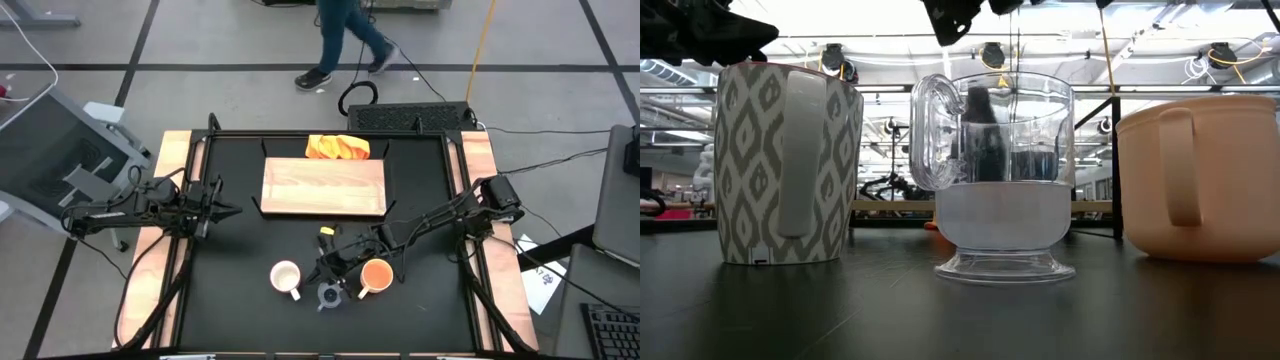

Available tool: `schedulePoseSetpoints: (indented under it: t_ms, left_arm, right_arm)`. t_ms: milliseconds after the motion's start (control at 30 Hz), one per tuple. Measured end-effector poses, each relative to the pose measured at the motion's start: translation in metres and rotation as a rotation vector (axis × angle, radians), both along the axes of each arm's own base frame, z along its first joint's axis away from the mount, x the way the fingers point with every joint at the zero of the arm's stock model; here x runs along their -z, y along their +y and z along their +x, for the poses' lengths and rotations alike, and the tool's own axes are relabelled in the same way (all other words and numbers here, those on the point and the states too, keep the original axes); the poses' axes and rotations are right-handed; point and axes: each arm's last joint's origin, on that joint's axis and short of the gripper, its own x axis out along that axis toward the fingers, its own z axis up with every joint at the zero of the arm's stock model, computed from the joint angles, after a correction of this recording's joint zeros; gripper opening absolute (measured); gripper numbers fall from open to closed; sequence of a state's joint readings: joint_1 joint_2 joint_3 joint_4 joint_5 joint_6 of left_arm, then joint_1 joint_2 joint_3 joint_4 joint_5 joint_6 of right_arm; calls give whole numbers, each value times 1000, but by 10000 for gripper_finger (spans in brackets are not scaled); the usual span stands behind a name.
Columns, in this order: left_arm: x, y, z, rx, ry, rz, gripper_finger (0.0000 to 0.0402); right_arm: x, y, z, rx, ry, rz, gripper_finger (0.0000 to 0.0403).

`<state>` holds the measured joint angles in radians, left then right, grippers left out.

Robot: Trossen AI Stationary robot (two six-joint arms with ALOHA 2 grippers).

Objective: Stack small to large cups/mugs on shelf
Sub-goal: Put the grey cup on the shelf

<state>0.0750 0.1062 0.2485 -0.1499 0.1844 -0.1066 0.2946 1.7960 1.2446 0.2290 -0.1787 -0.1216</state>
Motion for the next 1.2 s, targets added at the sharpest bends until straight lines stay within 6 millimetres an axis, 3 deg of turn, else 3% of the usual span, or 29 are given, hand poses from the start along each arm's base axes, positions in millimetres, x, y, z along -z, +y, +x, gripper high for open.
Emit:
schedulePoseSetpoints:
  t_ms: [833, 933, 1200]
  left_arm:
    - [1, -3, 0, 36, 13, 15, 3]
    - [1, -3, 0, 39, 13, 15, 3]
    - [1, -3, 0, 39, 12, 14, 3]
  right_arm:
    - [7, -8, 11, 28, -39, 36, 0]
    - [0, -9, 8, 23, -54, 26, 0]
    - [-43, -14, -17, 66, -111, -47, 0]
